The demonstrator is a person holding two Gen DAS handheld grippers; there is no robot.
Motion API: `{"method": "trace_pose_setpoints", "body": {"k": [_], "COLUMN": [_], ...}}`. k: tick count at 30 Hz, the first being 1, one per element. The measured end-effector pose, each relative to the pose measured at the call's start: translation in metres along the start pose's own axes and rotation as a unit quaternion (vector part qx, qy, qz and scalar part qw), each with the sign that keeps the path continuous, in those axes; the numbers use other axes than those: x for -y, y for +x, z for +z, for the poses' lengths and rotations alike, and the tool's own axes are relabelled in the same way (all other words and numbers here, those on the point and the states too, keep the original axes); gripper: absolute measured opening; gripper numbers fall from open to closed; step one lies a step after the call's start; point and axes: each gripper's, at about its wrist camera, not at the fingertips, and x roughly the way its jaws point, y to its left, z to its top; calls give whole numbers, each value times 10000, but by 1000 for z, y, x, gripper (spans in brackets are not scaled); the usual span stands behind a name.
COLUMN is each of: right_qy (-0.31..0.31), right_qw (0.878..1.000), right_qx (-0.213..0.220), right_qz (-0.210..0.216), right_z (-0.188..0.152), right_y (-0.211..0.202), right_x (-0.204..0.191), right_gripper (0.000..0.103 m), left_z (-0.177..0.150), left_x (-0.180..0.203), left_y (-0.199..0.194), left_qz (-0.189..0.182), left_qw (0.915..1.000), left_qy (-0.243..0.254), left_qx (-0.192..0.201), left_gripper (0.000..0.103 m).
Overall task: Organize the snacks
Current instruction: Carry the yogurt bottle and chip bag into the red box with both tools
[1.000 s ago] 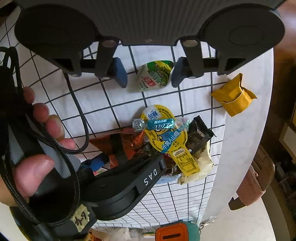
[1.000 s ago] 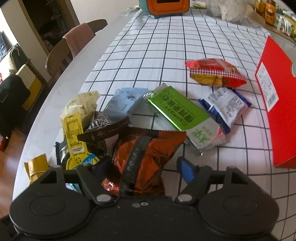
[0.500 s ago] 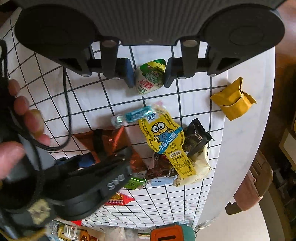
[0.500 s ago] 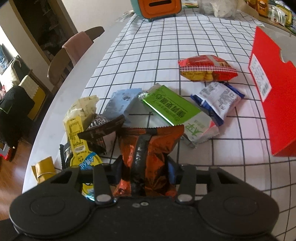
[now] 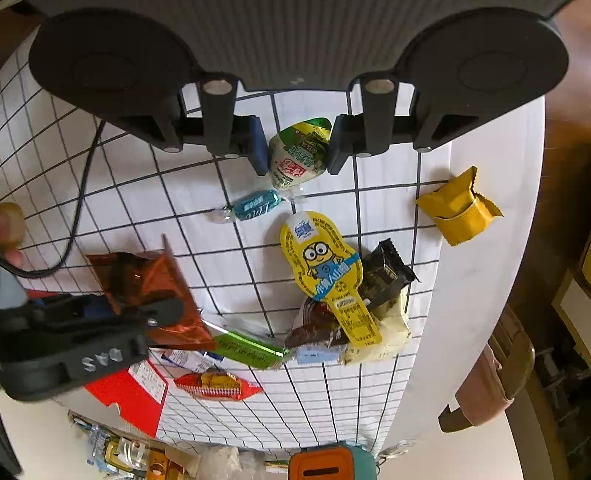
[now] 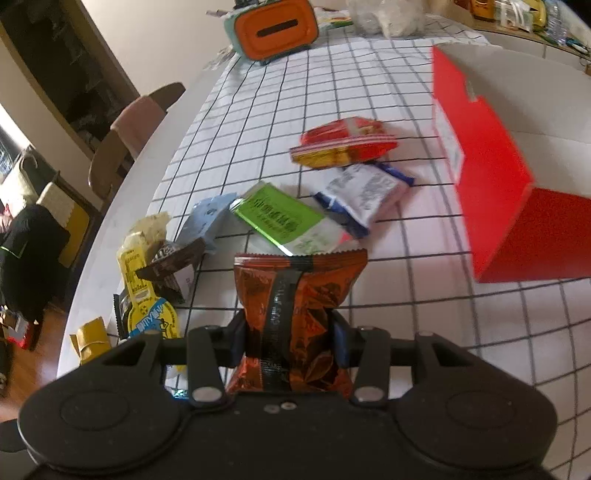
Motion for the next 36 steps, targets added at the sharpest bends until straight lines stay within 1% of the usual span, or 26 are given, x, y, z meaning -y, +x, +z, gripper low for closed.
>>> {"method": "trace_pose_setpoints", "body": {"k": [6,12,19,24,29,36], "right_qy": [-37,-118,-138,-131,-142,-114], "right_qw": [9999,9995,9984,9971,9962,9953], "right_qx": [62,295,549,733,800,831], "right_qz": [76,87,0,-181,-320,-491], "right_z": [1,12,28,42,53,68], "right_y": [-30,-68,-99,-116,-127,-137], "right_x": [17,42,79,114,145,191], "right_gripper": [44,44,44,44,44,44], "left_z": [11,35,72,98,124,155], "left_x": [10,35,80,118,155,199], "left_y": [-19,-37,-49,-50,-49,-41], "left_qz": [2,-71,-238,-307,-354,-418], "left_qw": [9999,9996,9981,9965,9949,9941], "left_qy": [-42,27,186,364,489,551], "left_qx": [105,268,530,685,807,832], "left_gripper": [33,33,33,33,33,33]}}
